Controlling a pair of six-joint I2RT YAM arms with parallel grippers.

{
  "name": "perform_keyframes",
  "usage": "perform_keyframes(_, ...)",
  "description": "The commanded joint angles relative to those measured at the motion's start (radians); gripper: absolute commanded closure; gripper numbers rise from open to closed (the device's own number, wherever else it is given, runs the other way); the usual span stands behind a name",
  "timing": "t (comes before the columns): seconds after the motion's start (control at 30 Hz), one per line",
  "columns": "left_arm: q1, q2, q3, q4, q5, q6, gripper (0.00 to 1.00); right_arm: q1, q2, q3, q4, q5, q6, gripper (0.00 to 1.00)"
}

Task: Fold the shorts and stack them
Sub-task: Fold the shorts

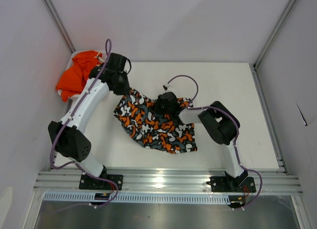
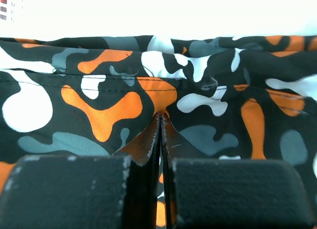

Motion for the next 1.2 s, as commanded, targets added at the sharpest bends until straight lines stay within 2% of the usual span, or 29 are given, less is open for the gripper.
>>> perform_keyframes(0.0, -0.021, 0.014, 0.059, -0.004, -0.009, -0.019, 1.00, -0.004, 0.031, 0.039, 0.104, -0.030, 0.009, 1.00)
perform_keyframes(0.27, -0.095, 0.034, 0.082, -0.002, -0.007, -0.045, 1.00, 0.001, 0.102, 0.135, -0.021, 0.025, 0.021, 1.00)
perform_keyframes(0.4, -0.131, 0.063, 0.102, -0.011, -0.017, -0.059, 1.00, 0.003, 0.081, 0.120, -0.005, 0.024, 0.029, 1.00)
perform_keyframes(0.87, -0.158, 0.100, 0.183, -0.067, -0.076, -0.094, 1.00, -0.004, -0.016, 0.109, -0.017, 0.017, 0.032, 1.00)
perform_keyframes(1.17, -0.184, 0.112, 0.214, -0.076, -0.075, -0.105, 1.00, -0.002, 0.071, 0.186, -0.020, -0.003, 0.043, 1.00)
